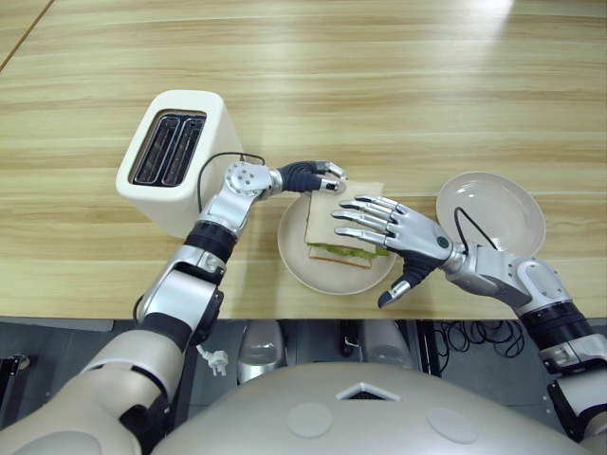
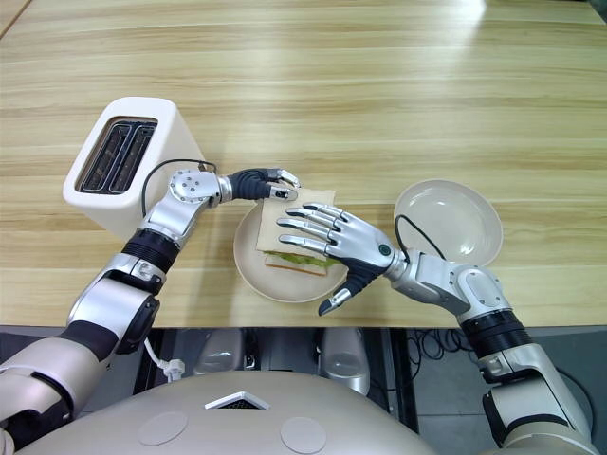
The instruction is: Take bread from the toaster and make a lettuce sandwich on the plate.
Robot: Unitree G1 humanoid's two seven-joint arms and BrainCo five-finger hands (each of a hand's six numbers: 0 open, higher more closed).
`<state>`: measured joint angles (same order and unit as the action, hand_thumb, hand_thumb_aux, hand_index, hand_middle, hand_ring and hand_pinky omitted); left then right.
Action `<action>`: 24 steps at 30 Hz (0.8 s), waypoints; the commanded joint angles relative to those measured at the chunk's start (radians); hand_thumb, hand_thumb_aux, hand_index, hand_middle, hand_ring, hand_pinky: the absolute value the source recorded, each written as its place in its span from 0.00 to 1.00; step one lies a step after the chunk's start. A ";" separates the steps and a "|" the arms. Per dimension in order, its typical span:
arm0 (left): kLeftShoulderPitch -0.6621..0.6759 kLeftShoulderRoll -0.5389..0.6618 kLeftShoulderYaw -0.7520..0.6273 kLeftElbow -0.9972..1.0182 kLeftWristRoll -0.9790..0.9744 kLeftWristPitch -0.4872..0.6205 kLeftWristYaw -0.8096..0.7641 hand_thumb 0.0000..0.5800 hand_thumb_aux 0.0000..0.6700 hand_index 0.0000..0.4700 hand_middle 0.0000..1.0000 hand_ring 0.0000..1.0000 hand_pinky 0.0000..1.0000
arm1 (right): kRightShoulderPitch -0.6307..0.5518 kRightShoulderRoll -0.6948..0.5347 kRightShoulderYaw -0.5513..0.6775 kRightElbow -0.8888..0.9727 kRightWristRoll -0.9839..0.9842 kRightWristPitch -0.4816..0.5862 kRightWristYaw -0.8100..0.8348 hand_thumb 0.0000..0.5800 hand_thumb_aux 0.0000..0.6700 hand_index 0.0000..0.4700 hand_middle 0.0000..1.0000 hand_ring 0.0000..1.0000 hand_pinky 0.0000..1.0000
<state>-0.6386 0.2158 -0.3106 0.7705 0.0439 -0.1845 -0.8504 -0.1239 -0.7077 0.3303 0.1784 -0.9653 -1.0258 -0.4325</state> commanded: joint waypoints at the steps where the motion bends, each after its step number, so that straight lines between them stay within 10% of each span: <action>1: -0.012 -0.006 -0.005 0.048 0.021 -0.023 -0.016 1.00 1.00 0.98 1.00 1.00 1.00 | -0.014 0.006 0.008 0.013 0.014 0.001 0.032 0.00 0.00 0.00 0.00 0.00 0.00; 24: -0.026 -0.043 0.014 0.161 0.048 -0.053 0.007 1.00 1.00 0.98 1.00 1.00 1.00 | -0.069 0.058 0.113 0.146 0.016 0.098 0.230 0.00 0.00 0.00 0.00 0.00 0.00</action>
<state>-0.6618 0.1792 -0.2983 0.9242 0.0814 -0.2287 -0.8393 -0.1846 -0.6545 0.4199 0.3029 -0.9331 -0.9451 -0.2282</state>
